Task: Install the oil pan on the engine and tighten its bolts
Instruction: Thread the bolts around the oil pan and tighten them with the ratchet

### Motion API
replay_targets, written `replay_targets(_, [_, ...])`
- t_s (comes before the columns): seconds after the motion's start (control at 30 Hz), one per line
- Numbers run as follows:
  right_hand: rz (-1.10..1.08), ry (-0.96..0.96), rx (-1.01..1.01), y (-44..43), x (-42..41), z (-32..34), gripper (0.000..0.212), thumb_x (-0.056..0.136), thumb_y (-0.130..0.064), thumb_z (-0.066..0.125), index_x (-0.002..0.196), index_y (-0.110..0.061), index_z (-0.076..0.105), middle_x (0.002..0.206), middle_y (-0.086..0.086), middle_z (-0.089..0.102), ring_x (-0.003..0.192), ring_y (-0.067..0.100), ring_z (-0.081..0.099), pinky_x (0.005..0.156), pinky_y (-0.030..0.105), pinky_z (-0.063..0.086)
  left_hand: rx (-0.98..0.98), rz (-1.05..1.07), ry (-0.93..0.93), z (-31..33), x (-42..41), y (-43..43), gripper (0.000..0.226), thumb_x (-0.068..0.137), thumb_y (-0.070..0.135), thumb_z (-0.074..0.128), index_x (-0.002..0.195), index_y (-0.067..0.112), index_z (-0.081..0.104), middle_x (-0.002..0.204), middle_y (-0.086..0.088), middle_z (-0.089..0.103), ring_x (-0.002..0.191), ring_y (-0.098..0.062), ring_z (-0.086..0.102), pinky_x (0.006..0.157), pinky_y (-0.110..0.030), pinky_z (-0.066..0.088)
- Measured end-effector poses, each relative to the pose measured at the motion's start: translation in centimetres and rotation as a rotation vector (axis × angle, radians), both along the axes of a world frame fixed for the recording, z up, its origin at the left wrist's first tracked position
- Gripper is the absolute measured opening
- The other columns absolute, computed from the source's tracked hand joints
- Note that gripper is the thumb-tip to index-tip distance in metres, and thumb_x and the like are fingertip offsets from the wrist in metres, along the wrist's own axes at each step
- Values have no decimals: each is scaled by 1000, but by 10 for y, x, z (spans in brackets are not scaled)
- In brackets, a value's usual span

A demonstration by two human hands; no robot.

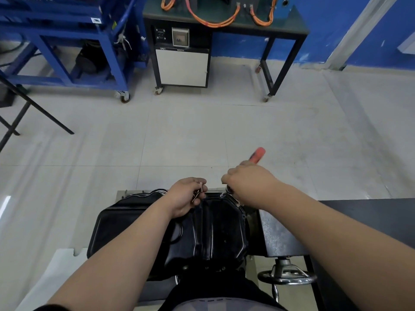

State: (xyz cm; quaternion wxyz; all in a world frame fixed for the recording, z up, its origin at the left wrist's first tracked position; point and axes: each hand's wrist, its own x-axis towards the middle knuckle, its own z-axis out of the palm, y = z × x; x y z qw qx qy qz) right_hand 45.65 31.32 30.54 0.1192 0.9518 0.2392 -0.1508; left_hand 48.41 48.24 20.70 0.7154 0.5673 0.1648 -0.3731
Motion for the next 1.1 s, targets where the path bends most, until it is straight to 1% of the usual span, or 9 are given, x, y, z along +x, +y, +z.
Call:
replay_targets(0.13, [-184,-75,-14,1,-6,1,23,89,-39,48,94,-17,56,95,4,63,76,27,57,59,30,31,-55,-30,-3,-2,1,1,13,94,2,44,94,5,57,69,-6,54,48,-8,48,35,-17,29])
replay_targets(0.23, [-295,-87,28,4,-9,-5,28,90,-42,48,96,-18,60,96,4,62,82,27,58,59,30,33,-67,-23,4,-2,1,1,13,93,3,46,91,4,59,65,-5,51,45,-8,44,35,-17,28])
replay_targets(0.4, [-562,-78,115,4,-8,-10,25,90,-41,45,81,-20,56,93,5,62,71,24,46,59,29,33,-75,-4,20,-1,1,2,17,93,4,45,90,3,61,64,-2,47,43,-7,41,36,-17,27])
replay_targets(0.5, [-686,-76,129,9,-8,-16,36,93,-46,40,91,-21,66,93,5,62,71,24,45,61,28,33,-73,23,29,-1,2,1,15,92,4,46,89,3,61,63,-2,46,42,-6,41,36,-17,27])
replay_targets(0.63, [-552,16,168,6,-3,-11,28,91,-41,45,91,-22,65,96,5,62,77,23,51,63,29,36,-52,59,31,-3,3,1,13,91,6,52,79,8,55,62,-3,48,40,-6,39,34,-15,25])
replay_targets(0.77, [44,9,14,-13,4,-1,24,90,-34,48,107,-24,62,103,0,62,98,22,56,90,32,36,-65,80,43,-5,5,2,19,91,8,54,72,10,50,61,-2,48,39,-5,37,32,-15,24])
replay_targets(0.93, [-111,-58,-91,-7,-1,1,29,93,-42,44,95,-21,64,94,2,65,79,25,60,62,30,29,-98,84,77,-6,6,2,11,91,8,54,80,8,55,65,-2,47,42,-4,38,33,-14,24])
replay_targets(1.0, [-195,-104,-55,-6,-6,-6,32,94,-45,41,93,-20,61,92,1,64,74,25,57,60,30,28,-116,72,94,-5,6,3,9,91,6,52,84,7,57,67,-2,47,43,-4,39,34,-14,24])
replay_targets(1.1, [-219,-167,35,-11,-12,-16,31,92,-44,40,100,-18,55,95,1,63,83,24,60,67,34,32,-145,71,120,-6,7,4,10,92,7,50,85,7,57,68,-2,47,43,-4,39,34,-14,24])
